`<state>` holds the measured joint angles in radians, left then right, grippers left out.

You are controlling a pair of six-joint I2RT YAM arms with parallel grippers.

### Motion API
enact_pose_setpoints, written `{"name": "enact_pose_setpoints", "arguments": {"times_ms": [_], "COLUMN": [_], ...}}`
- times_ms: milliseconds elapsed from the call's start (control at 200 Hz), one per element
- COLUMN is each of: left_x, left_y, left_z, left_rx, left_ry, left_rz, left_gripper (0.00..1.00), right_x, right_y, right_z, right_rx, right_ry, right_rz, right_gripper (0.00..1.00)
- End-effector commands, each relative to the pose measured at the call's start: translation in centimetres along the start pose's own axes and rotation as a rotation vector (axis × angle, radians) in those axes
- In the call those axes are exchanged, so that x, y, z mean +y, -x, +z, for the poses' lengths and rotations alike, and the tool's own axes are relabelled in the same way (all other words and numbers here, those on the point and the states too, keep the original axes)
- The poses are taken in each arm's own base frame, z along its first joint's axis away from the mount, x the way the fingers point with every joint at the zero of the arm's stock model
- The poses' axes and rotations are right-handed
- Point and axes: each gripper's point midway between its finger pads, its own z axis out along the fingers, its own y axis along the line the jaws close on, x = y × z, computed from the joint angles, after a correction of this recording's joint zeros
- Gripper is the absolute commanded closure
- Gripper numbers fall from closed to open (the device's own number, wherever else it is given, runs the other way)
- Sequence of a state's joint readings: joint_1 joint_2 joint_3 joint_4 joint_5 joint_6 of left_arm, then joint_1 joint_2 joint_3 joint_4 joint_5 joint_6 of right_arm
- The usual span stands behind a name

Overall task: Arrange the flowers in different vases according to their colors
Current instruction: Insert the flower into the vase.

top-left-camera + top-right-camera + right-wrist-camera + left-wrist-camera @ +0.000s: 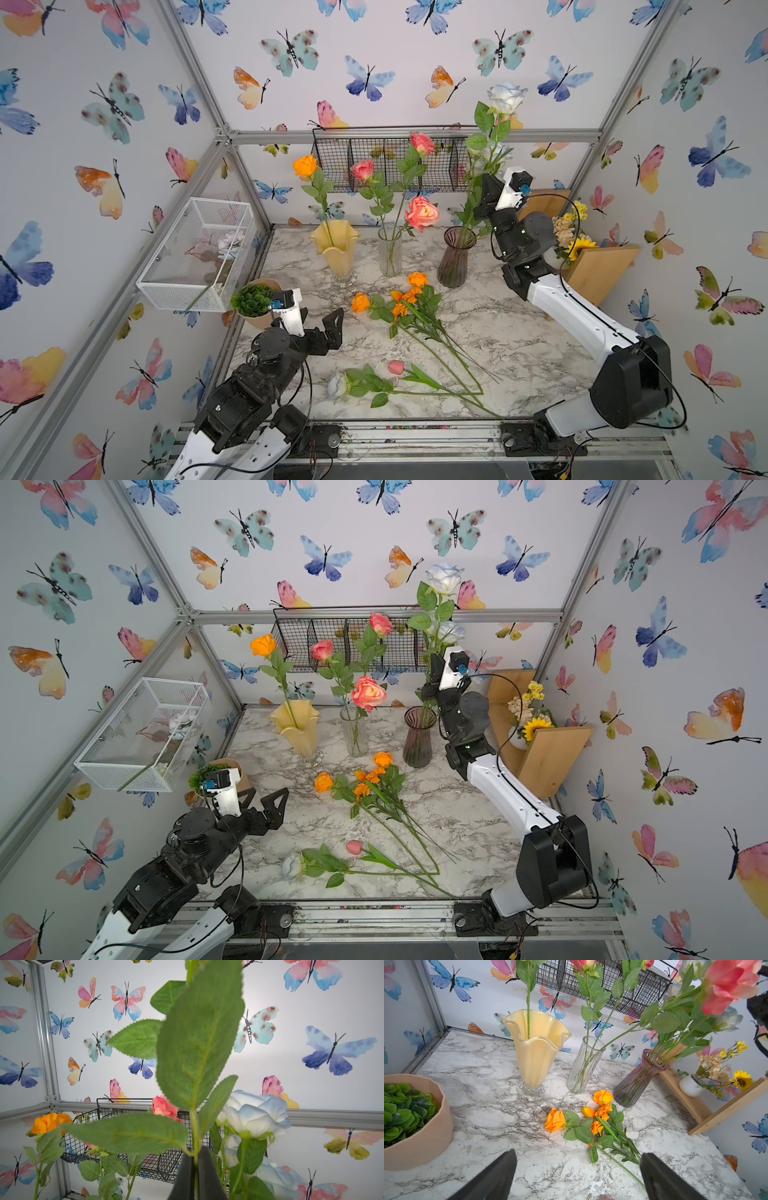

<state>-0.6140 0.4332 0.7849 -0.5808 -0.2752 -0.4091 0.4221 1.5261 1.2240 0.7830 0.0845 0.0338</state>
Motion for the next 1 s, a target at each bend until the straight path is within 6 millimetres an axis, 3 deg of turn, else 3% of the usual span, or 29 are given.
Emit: {"name": "enact_pose_setpoints", "arguments": {"times_ms": [0, 275, 305, 445, 526, 796, 996], "left_x": [0.4, 0.4, 0.5, 0.5, 0.5, 0.4, 0.2], "left_y": [-0.1, -0.1, -0.1, 0.0, 0.0, 0.1, -0.1], "left_z": [0.4, 0.6, 0.6, 0.5, 0.5, 0.4, 0.6], "left_rx": [-0.004, -0.002, -0.002, -0.007, -0.008, -0.011, -0.001], "left_ry": [0.019, 0.02, 0.02, 0.02, 0.018, 0.015, 0.006], "left_rz": [0.001, 0.001, 0.001, -0.001, -0.001, -0.002, 0.003], "left_gripper": [0.01, 0.01, 0.01, 0.01, 0.01, 0.01, 0.01], "right_x": [-0.8, -1.2, -1.2, -0.8, -0.7, -0.2, 0.9], "right_y": [-0.7, -4.6, -4.8, -4.6, -3.7, -1.4, -0.4], "right_z": [-0.2, -0.6, -0.6, -0.8, -0.9, -2.6, -6.2], "right_rx": [-0.039, 0.035, 0.045, 0.081, 0.1, 0.276, 0.442], "right_ry": [-0.039, -0.054, -0.055, -0.032, -0.028, -0.009, 0.043], "right_rz": [0.014, 0.02, 0.022, 0.029, 0.039, 0.119, 0.188], "right_gripper": [0.98, 0.97, 0.9, 0.36, 0.23, 0.23, 0.24]}}
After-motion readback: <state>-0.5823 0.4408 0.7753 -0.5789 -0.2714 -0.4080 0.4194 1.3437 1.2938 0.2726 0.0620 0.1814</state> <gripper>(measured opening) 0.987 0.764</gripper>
